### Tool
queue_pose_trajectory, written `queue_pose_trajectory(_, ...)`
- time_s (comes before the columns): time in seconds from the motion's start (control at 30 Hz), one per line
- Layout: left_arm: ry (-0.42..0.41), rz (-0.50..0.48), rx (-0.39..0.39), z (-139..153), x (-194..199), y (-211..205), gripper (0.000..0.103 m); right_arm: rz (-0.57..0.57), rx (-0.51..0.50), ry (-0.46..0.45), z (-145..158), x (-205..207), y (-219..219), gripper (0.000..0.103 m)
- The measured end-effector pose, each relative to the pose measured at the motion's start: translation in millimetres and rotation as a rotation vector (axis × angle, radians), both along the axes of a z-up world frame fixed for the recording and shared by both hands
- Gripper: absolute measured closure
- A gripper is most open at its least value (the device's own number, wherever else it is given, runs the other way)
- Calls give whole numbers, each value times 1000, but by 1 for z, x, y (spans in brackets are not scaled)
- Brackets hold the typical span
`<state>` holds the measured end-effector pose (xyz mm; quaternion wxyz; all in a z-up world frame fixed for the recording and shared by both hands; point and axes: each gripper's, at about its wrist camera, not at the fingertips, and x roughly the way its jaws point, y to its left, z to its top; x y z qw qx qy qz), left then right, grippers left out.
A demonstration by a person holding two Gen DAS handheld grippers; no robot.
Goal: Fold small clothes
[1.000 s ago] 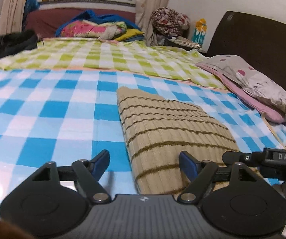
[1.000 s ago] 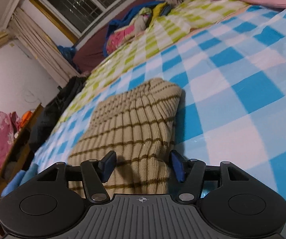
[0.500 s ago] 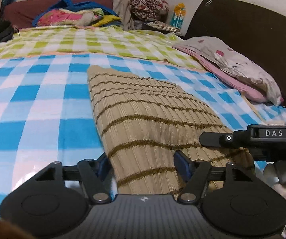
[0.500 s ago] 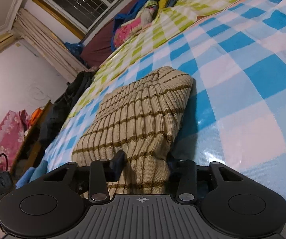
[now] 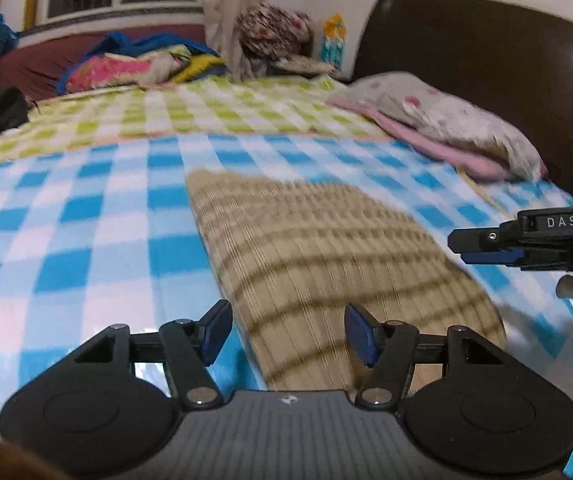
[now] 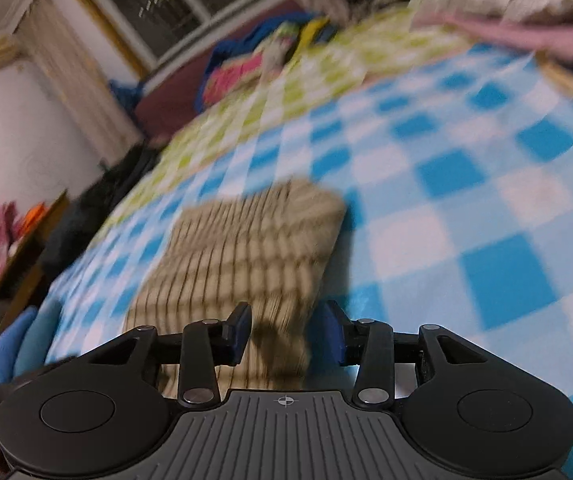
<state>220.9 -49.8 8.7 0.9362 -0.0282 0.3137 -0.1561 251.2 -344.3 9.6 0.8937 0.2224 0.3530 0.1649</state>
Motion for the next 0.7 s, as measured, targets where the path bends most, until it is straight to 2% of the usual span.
queue_pose_trajectory(0.13, -40, 75, 4, 10, 26, -3, 37, -15, -33, -66, 12, 21, 11, 65)
queue_pose_trajectory(0.27, -52, 124, 27, 7, 58, -13, 37, 14, -85, -89, 9, 47, 35, 70)
queue_pose_trajectory(0.37, -44, 144, 62, 1, 79, -20, 37, 21, -102, -80, -1, 70, 46, 72)
queue_pose_trajectory(0.47, 10, 167, 114, -11, 96, -23, 35, 17, -119, -69, -7, 86, 46, 73)
queue_pose_trajectory(0.57, 35, 182, 69, -17, 99, -17, 34, 6, -111, -17, -21, 98, 42, 73)
queue_pose_trajectory(0.7, 28, 191, 66, -11, 90, -15, 34, -7, -114, -14, -18, 92, 41, 73)
